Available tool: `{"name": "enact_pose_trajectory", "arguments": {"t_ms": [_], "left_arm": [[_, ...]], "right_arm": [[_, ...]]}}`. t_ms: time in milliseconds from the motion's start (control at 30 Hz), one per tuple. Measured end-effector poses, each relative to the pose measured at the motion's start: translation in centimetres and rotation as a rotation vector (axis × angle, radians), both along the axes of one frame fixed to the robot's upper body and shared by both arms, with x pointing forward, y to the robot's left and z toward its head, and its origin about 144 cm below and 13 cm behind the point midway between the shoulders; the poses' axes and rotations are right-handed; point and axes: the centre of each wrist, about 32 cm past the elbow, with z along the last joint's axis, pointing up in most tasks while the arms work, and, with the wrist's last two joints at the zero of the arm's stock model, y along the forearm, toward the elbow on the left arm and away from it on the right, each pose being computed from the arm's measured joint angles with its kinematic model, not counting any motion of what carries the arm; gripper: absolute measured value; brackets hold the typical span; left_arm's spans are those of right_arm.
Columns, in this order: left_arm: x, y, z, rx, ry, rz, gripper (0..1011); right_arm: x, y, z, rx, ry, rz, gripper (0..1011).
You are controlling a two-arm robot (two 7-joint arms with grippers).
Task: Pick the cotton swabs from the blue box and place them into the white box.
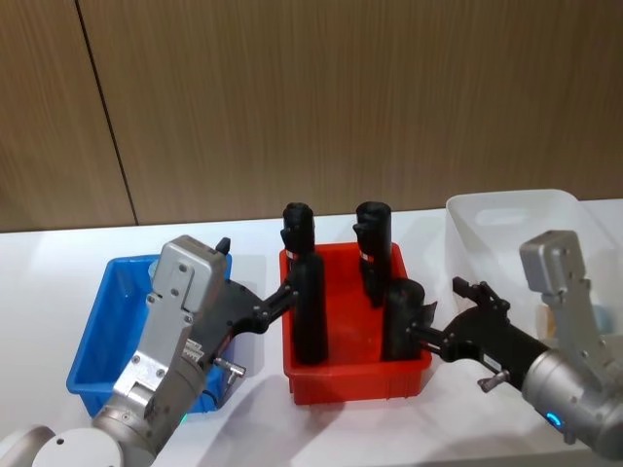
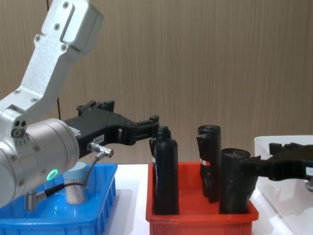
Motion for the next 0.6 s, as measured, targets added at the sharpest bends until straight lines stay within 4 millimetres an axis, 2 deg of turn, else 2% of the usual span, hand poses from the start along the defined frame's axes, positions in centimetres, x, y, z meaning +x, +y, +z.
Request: {"name": "enact_pose_trajectory", "arguments": {"t_ms": [600], "left_arm": [[0.0,0.0,0.0,0.0,0.0,0.0,1004]], "right_arm": [[3.1,0.9,-0.9,-0.036,0.056,0.05,1001]]}}
